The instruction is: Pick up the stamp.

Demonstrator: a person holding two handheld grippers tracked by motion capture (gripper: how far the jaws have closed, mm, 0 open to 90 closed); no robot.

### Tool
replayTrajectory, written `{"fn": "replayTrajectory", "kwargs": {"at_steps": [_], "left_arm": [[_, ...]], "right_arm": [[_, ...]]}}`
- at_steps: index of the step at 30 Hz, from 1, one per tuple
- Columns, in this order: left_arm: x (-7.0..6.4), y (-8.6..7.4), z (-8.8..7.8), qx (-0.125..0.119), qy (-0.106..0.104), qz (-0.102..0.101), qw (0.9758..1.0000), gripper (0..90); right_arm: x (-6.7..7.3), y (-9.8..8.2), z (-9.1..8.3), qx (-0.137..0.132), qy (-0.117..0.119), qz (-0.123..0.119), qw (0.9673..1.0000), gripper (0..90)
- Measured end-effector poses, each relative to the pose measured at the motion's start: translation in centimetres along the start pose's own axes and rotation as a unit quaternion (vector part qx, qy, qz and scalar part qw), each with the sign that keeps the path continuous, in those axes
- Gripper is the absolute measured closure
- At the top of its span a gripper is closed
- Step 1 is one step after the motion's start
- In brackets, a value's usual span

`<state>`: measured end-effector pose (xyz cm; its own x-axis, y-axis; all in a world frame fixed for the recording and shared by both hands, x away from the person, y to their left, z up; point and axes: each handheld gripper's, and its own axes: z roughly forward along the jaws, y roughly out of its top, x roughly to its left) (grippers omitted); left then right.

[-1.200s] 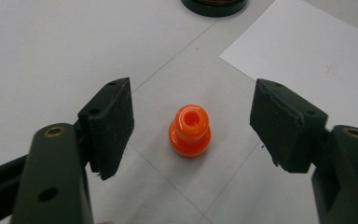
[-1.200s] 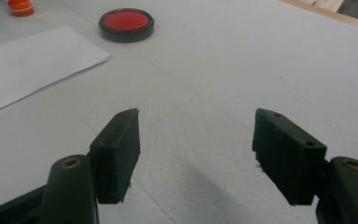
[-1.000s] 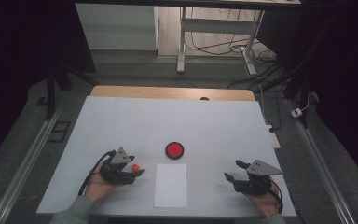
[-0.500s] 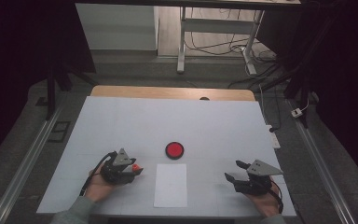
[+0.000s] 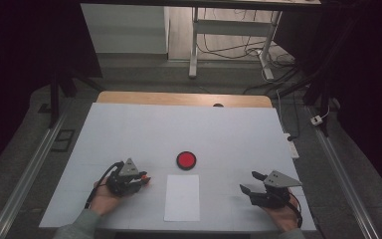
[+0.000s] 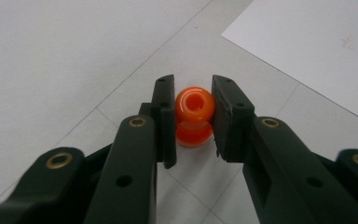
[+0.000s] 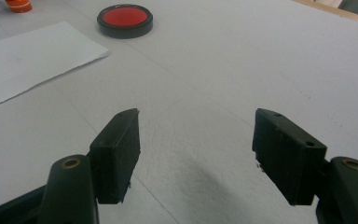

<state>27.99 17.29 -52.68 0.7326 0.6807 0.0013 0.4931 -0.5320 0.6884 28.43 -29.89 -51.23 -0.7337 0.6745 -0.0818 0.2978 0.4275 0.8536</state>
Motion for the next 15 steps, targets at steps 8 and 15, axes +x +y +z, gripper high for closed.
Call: {"fn": "replayTrajectory", "kwargs": {"at_steps": [8, 15], "left_arm": [[0.2, -0.04, -0.3, -0.01, 0.001, -0.01, 0.9999, 72.4], [0.4, -0.1, -0.68, -0.024, -0.004, -0.02, 0.9995, 72.4]], "right_arm": [[0.0, -0.02, 0.0, 0.002, -0.002, 0.001, 1.0, 31.8], [-0.03, 0.0, -0.04, -0.001, -0.003, 0.001, 1.0, 32.0]]}}
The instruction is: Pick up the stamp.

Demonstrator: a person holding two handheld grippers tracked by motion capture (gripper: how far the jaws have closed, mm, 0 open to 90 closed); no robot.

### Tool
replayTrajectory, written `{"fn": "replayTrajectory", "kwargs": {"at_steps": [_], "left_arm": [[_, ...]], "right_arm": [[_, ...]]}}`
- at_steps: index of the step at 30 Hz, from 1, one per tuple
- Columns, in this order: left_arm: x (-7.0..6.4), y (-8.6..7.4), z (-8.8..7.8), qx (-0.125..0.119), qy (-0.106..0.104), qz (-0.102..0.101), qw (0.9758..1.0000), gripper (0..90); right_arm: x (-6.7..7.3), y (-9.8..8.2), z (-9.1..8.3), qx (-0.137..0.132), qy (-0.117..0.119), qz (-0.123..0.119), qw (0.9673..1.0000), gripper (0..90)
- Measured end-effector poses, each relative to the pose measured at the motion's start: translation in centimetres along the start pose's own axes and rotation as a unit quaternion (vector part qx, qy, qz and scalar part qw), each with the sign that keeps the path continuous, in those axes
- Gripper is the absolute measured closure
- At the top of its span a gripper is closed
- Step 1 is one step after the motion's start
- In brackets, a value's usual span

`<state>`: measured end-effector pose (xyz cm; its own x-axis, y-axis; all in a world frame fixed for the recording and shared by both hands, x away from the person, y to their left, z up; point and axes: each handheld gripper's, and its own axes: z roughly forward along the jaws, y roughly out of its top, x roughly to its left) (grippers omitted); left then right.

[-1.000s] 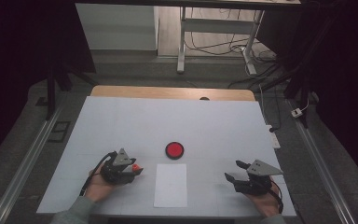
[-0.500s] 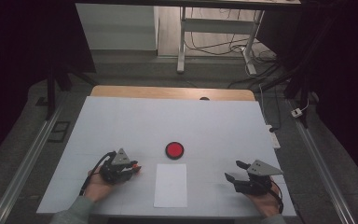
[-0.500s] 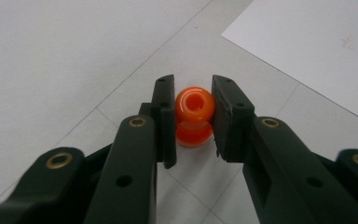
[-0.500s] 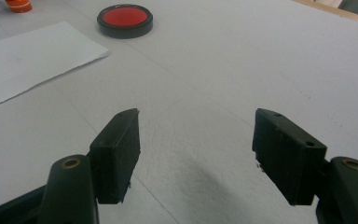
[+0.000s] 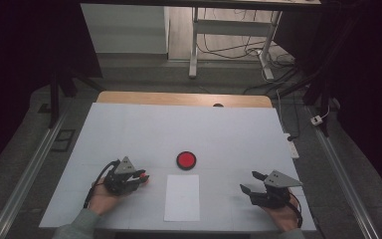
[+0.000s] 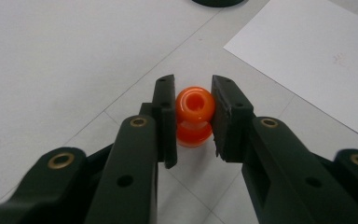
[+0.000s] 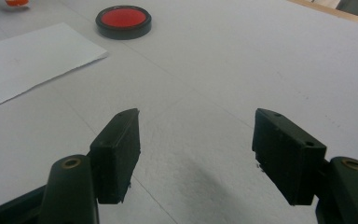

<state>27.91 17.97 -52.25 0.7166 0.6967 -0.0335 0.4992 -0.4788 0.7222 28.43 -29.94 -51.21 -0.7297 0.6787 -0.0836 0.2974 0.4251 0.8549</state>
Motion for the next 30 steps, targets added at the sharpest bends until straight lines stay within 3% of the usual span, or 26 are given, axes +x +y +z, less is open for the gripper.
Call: {"fn": "replayTrajectory", "kwargs": {"at_steps": [11, 30], "left_arm": [[0.5, 0.0, -0.9, -0.036, -0.005, -0.025, 0.999, 72.4], [0.4, 1.1, -2.5, -0.081, -0.008, -0.03, 0.9963, 72.4]], "right_arm": [[0.1, 0.1, -0.1, 0.001, -0.005, -0.002, 1.0, 32.0], [0.1, 0.2, 0.0, -0.002, -0.005, -0.001, 1.0, 32.3]]}}
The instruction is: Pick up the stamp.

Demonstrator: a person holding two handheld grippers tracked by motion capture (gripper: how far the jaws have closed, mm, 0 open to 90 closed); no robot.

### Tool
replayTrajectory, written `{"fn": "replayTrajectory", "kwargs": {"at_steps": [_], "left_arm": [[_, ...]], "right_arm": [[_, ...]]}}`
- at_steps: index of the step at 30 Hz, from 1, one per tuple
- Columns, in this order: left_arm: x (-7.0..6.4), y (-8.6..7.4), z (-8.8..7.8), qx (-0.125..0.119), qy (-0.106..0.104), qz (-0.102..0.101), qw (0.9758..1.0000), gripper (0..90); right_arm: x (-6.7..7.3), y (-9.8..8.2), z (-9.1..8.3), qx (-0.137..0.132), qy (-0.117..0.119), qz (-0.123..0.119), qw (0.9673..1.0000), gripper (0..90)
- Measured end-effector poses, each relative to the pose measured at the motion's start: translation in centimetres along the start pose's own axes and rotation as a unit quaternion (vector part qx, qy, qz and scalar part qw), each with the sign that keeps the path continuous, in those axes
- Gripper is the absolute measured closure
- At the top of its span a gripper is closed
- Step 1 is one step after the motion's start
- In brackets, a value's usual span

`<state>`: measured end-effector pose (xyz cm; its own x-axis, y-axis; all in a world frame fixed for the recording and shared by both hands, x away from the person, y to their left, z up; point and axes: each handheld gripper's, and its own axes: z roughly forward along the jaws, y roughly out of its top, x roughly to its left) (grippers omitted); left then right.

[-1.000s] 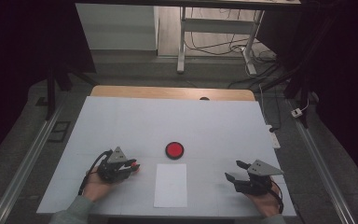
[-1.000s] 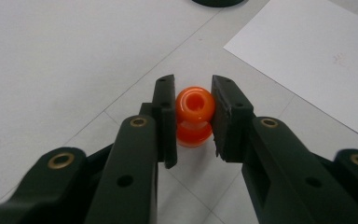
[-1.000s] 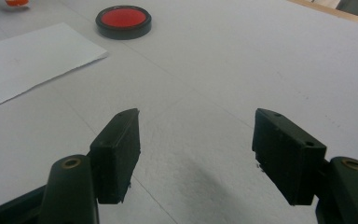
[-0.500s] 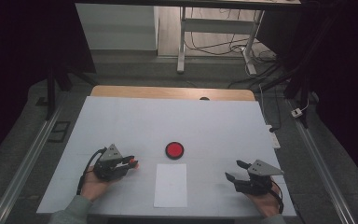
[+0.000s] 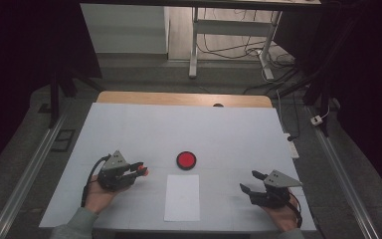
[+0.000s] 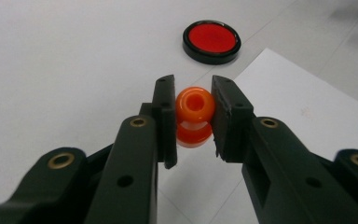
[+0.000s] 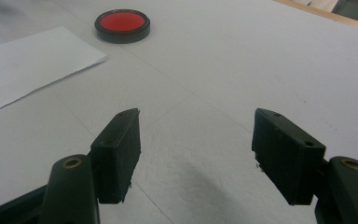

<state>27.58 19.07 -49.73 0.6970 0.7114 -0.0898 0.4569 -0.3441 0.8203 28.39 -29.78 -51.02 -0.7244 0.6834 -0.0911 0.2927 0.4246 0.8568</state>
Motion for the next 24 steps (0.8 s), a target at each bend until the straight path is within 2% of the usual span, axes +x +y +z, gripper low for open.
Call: {"fn": "replayTrajectory", "kwargs": {"at_steps": [10, 24], "left_arm": [[-0.4, 1.0, -0.1, -0.014, -0.008, 0.005, 0.9999, 72.4], [-1.1, 2.8, 0.4, -0.034, -0.031, 0.014, 0.9989, 72.4]], "right_arm": [[0.1, 0.0, 0.2, 0.0, 0.0, -0.001, 1.0, 32.4], [0.1, 0.1, 0.2, -0.001, -0.005, -0.003, 1.0, 32.5]]}}
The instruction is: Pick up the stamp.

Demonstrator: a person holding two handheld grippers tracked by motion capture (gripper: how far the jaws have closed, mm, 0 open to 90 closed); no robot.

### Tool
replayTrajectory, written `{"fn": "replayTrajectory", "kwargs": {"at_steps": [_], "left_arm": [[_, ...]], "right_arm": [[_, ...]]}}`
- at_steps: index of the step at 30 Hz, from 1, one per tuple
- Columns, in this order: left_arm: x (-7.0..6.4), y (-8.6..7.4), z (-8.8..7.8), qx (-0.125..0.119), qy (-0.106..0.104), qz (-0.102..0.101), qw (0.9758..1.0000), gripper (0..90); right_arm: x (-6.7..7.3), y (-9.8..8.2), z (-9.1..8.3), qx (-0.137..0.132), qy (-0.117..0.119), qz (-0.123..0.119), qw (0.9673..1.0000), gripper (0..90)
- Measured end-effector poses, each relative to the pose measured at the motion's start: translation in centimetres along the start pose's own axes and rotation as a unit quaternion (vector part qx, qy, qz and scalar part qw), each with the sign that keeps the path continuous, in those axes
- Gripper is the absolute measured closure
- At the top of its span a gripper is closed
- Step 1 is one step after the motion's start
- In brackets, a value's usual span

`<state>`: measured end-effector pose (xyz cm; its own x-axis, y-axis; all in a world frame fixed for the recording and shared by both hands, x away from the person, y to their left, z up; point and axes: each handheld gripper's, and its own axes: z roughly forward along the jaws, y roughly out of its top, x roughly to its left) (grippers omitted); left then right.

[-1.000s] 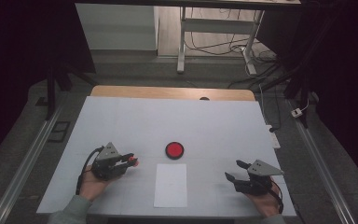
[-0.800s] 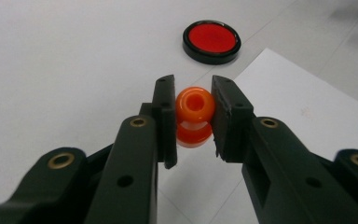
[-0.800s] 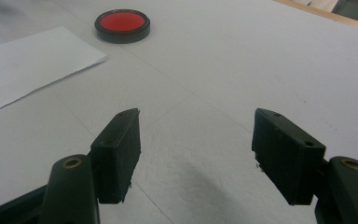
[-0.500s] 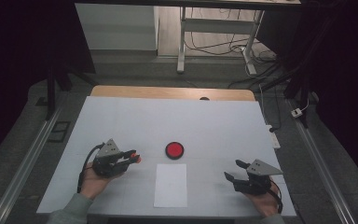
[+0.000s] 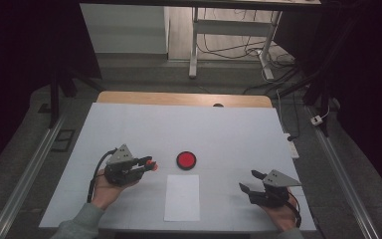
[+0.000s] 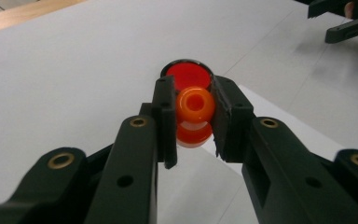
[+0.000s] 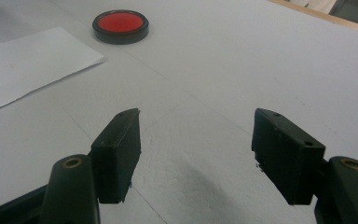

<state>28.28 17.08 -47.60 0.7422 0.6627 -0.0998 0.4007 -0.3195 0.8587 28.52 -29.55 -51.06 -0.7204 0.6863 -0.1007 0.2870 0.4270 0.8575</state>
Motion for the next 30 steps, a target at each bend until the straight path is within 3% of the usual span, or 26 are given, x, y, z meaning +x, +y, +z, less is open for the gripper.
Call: {"fn": "replayTrajectory", "kwargs": {"at_steps": [13, 30], "left_arm": [[-0.8, 0.9, 0.9, -0.006, -0.023, -0.001, 0.9997, 72.4], [-2.3, 2.5, 2.6, -0.01, -0.049, 0.013, 0.9987, 72.4]], "right_arm": [[0.1, 0.1, 0.0, -0.003, -0.001, -0.002, 1.0, 32.5], [0.1, 0.2, 0.0, -0.002, -0.002, -0.002, 1.0, 32.5]]}}
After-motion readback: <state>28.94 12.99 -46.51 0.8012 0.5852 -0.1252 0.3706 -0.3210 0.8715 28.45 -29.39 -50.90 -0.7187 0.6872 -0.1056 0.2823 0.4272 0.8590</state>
